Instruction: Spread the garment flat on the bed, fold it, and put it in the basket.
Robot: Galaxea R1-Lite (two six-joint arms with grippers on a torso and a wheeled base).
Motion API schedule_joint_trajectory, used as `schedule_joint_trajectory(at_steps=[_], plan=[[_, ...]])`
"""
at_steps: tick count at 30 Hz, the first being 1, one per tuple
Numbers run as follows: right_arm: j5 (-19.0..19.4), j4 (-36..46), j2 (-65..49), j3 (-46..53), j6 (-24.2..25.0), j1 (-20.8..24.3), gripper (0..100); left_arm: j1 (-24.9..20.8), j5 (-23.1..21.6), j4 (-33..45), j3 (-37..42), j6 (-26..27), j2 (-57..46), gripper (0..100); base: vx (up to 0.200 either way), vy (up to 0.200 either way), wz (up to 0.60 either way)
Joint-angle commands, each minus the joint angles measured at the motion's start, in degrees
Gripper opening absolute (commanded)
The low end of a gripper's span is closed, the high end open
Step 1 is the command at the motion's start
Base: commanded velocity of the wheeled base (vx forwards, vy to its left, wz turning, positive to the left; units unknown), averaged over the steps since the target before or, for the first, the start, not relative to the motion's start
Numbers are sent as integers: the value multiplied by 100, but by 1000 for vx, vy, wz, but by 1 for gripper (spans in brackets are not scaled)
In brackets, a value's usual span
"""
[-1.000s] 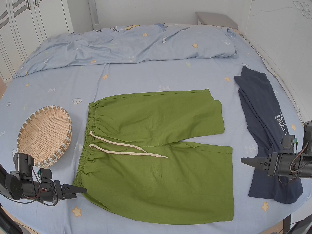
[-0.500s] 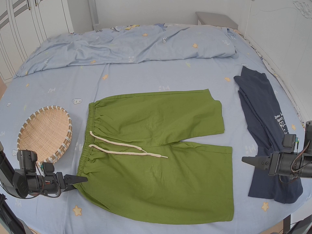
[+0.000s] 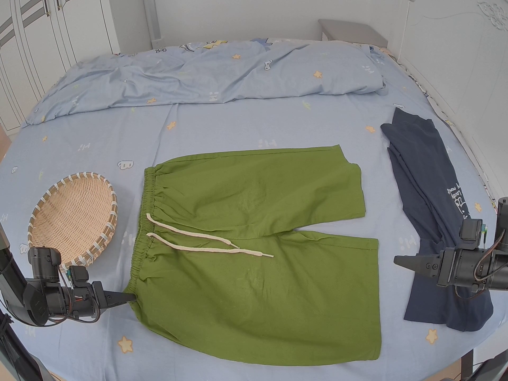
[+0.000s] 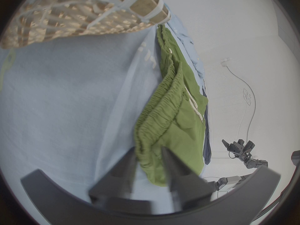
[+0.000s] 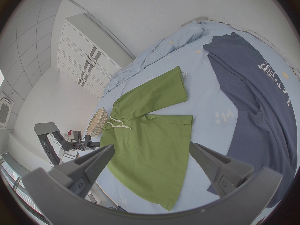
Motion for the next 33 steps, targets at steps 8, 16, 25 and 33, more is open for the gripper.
schedule_joint_trajectory(at_steps=[8,16,25,33], plan=[[28,5,79,444,-14,-3,100,238,-264,-844,913,80,-20,0,0,0,0],[274,23,255,1323,-58,138,100,835,-801,-440,1220,836,-195,0,0,0,0],[880,-4,1011,1692,-234,235,100,1205,-818,606,1220,2708,-125,0,0,0,0],[1214,-469,1846,1956,-717,243,100,1187,-827,598,1220,2734,-178,0,0,0,0]])
